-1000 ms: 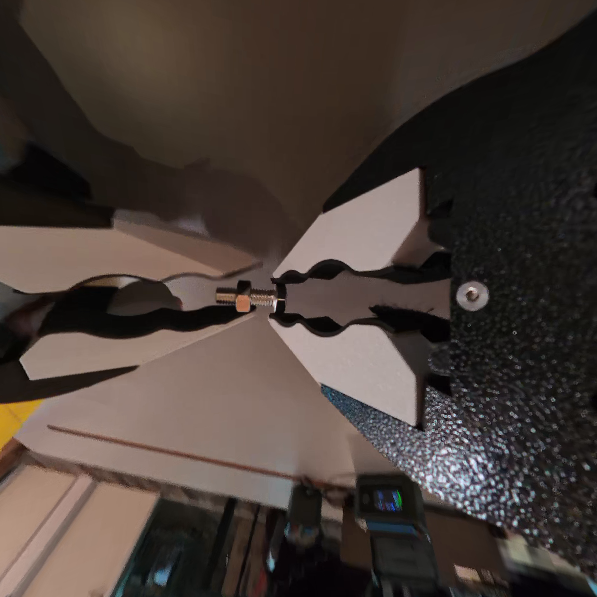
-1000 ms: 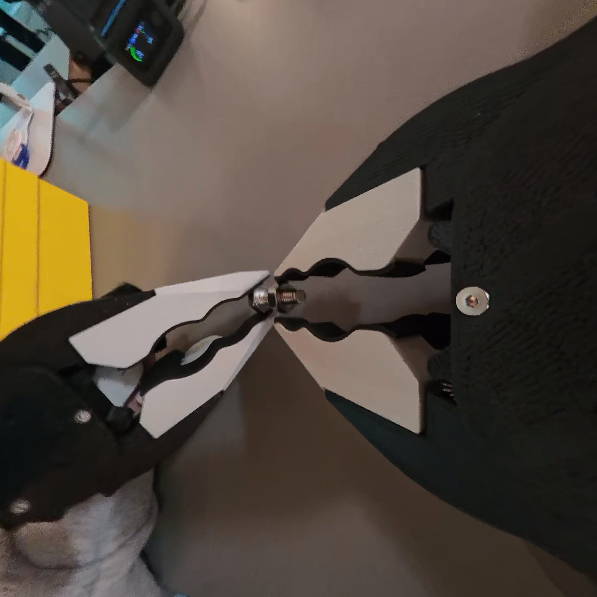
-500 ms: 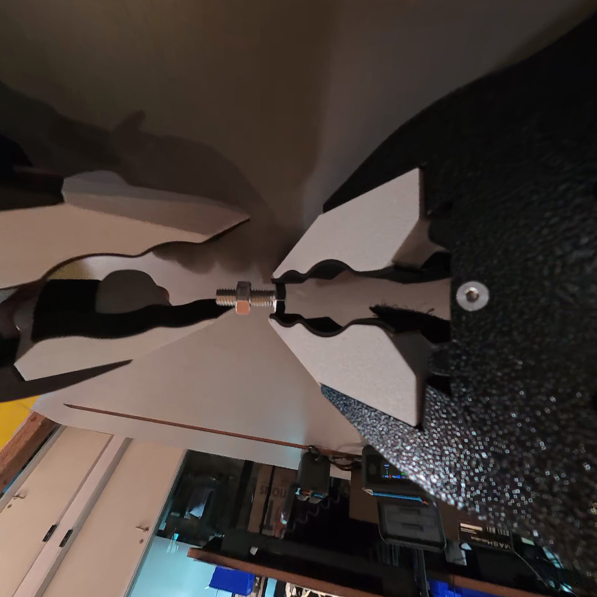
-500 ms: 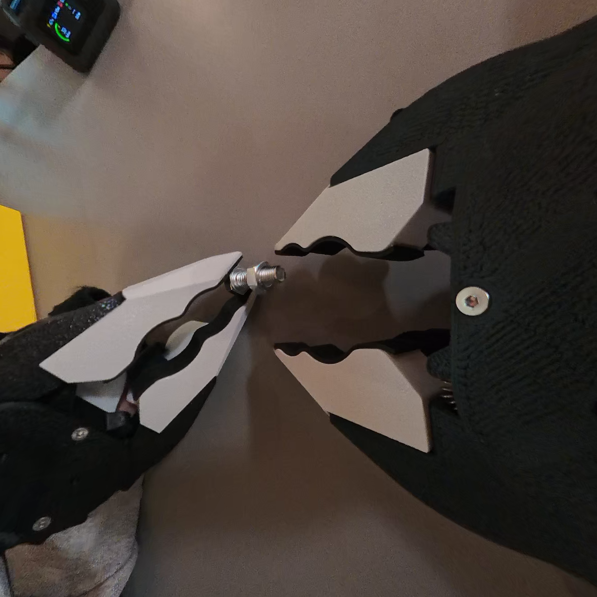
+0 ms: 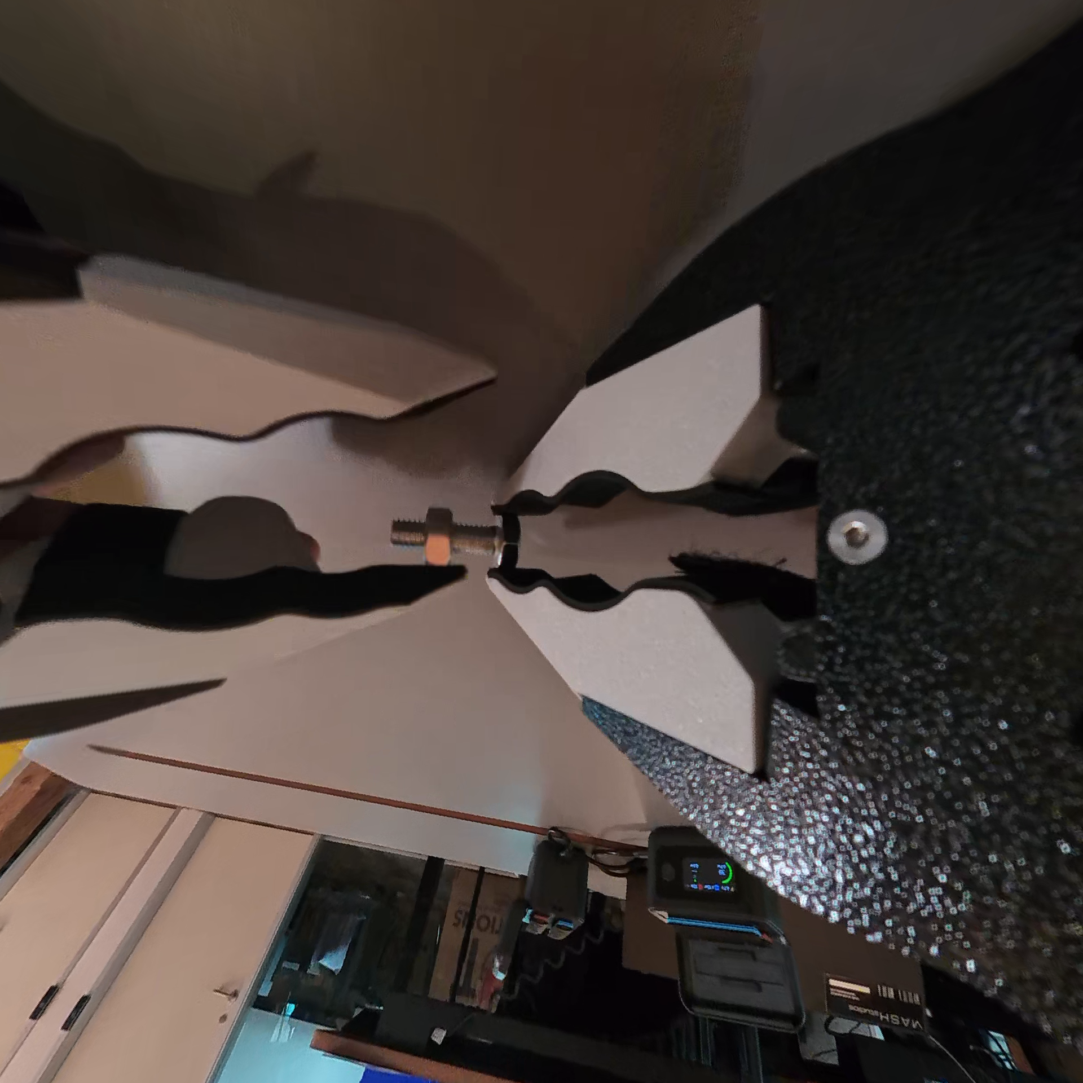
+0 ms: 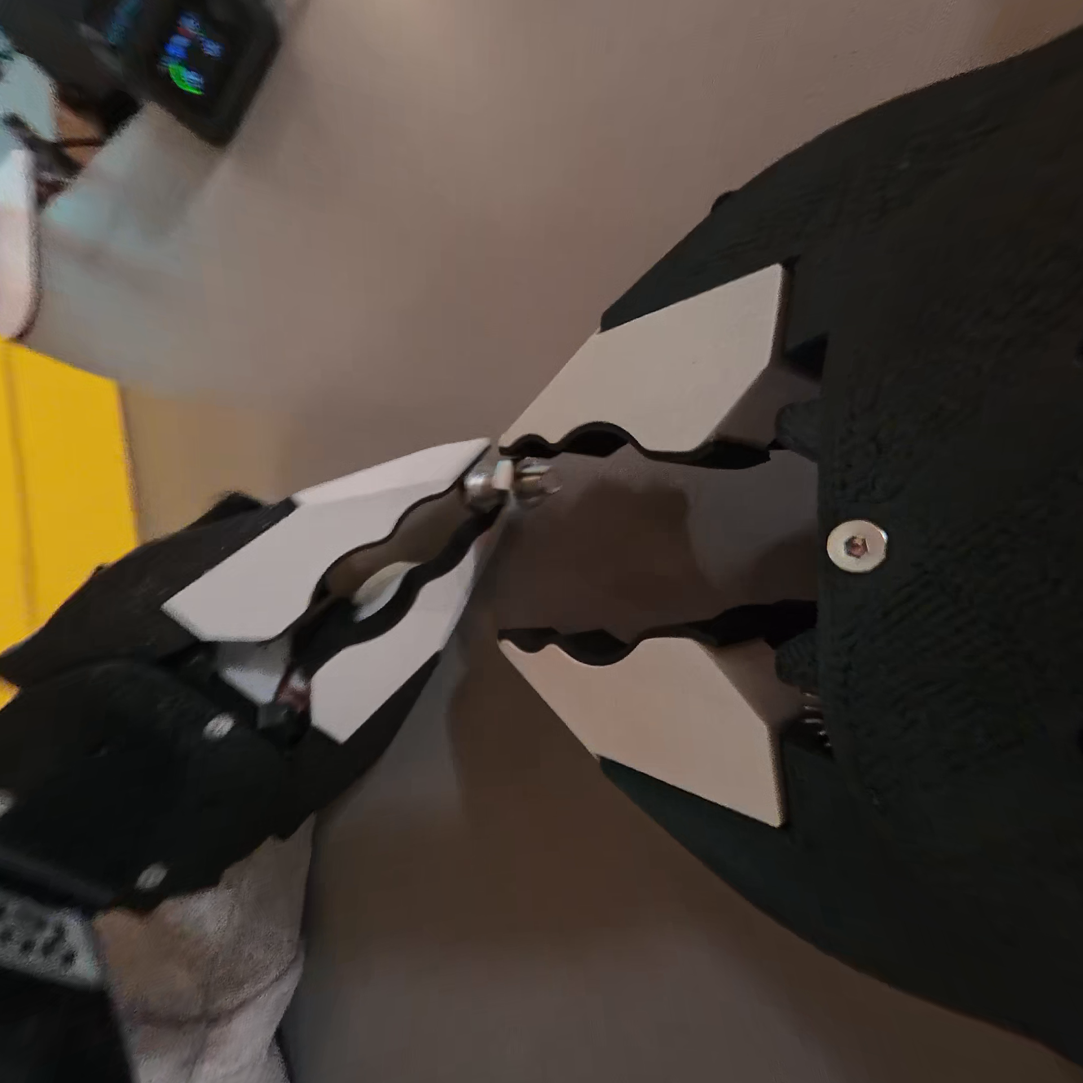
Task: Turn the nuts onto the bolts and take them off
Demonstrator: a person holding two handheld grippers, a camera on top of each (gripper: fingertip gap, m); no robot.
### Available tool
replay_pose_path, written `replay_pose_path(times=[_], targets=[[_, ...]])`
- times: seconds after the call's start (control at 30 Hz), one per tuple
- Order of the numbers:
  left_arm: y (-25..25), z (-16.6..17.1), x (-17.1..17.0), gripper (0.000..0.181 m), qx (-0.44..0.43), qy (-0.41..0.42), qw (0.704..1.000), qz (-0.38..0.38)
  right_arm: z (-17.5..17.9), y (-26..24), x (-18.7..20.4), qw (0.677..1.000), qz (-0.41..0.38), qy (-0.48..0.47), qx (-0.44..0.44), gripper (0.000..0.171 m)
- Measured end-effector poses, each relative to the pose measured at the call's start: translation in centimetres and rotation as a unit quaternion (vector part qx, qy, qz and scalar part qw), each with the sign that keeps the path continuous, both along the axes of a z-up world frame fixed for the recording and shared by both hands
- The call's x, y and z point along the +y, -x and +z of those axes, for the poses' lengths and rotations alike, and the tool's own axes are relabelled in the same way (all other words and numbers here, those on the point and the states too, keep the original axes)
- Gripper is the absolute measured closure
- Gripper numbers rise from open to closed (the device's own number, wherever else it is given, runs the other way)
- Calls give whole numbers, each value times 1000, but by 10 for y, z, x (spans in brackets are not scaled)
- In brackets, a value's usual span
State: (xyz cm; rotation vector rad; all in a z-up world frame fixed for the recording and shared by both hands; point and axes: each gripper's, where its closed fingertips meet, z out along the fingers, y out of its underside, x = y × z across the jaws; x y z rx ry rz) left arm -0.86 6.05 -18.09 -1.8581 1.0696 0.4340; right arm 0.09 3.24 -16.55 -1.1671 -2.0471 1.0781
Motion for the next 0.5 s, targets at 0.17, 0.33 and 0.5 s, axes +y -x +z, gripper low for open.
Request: replay_pose_path(times=[0.17, 0.33, 0.5], targets=[[1, 1, 0, 165, -22, 3, 1000, 5, 13, 1, 1, 996, 3, -66, 52, 119], [0, 0, 0, 165, -8, 3, 1000, 2, -7, -6, 15, 998, -14, -52, -19, 125], [0, 0, 0, 165, -15, 8, 1000, 5, 21, -1, -20, 989, 53, -96, 101, 123]])
